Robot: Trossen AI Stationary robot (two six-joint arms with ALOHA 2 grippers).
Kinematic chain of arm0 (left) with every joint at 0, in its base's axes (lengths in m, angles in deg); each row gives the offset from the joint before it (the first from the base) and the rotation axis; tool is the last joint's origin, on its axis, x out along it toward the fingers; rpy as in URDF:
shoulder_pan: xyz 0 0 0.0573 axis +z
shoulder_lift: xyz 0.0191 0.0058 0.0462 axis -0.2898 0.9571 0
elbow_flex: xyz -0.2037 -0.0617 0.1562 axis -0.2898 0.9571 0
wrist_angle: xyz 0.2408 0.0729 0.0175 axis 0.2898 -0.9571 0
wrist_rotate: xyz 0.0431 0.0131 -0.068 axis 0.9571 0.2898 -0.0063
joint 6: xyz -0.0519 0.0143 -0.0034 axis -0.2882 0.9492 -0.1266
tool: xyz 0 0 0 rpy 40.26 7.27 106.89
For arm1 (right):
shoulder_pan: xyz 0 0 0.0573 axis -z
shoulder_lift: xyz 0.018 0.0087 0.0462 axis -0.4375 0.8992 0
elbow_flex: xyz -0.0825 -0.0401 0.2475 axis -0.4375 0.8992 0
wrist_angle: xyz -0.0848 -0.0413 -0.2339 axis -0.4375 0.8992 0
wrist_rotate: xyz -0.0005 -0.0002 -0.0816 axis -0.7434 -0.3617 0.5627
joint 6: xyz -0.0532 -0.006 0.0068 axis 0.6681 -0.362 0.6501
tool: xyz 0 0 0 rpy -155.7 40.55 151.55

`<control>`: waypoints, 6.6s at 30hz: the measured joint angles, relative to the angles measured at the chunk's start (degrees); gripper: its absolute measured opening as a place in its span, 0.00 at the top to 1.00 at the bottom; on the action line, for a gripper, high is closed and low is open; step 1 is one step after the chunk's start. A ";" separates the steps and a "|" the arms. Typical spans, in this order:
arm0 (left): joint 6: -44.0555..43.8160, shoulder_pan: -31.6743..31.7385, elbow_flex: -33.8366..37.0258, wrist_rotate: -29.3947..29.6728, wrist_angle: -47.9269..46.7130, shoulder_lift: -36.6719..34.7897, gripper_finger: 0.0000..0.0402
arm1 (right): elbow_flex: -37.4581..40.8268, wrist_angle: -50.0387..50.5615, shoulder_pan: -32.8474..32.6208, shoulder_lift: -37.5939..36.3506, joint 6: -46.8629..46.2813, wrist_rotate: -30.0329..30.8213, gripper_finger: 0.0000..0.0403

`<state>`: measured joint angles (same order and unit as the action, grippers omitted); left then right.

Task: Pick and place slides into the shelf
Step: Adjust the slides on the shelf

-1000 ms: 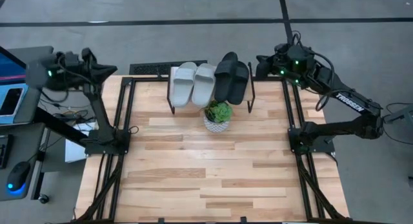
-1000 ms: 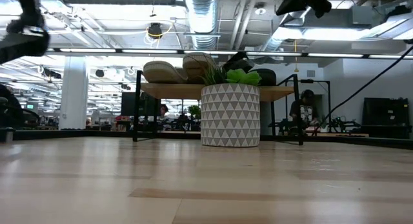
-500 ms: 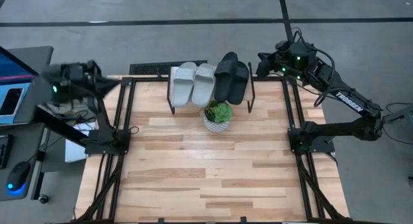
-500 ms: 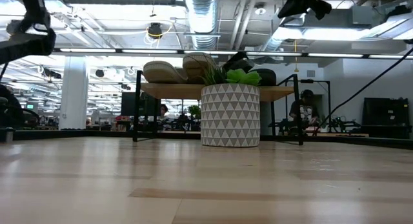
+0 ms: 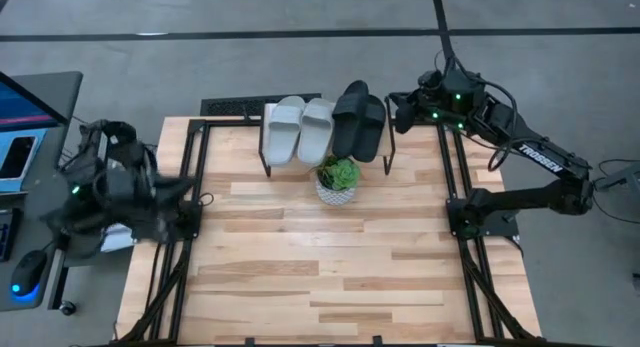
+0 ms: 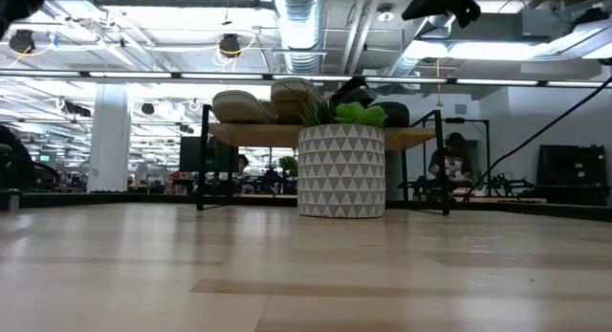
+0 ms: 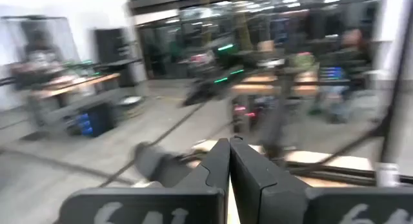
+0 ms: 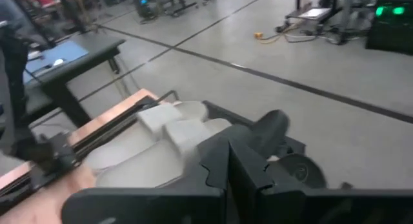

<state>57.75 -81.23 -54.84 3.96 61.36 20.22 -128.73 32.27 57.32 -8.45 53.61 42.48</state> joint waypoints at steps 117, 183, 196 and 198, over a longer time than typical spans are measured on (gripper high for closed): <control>46.86 116.07 -46.32 -107.38 -59.18 65.54 1.00 | 0.00 21.05 7.41 -0.11 9.94 7.53 1.00; 14.81 98.29 -11.37 -92.27 -39.61 29.16 1.00 | 0.00 22.14 12.18 -0.15 19.98 7.49 1.00; -10.03 79.95 19.28 -48.67 -3.10 13.17 1.00 | 0.00 22.11 17.19 -0.15 26.34 4.45 1.00; -14.07 76.67 20.97 -40.71 0.18 14.31 1.00 | 0.00 22.09 17.82 -0.15 27.01 4.49 1.00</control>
<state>43.68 -4.56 -33.87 -36.75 61.54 34.53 -128.73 54.36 75.14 -8.60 80.62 46.97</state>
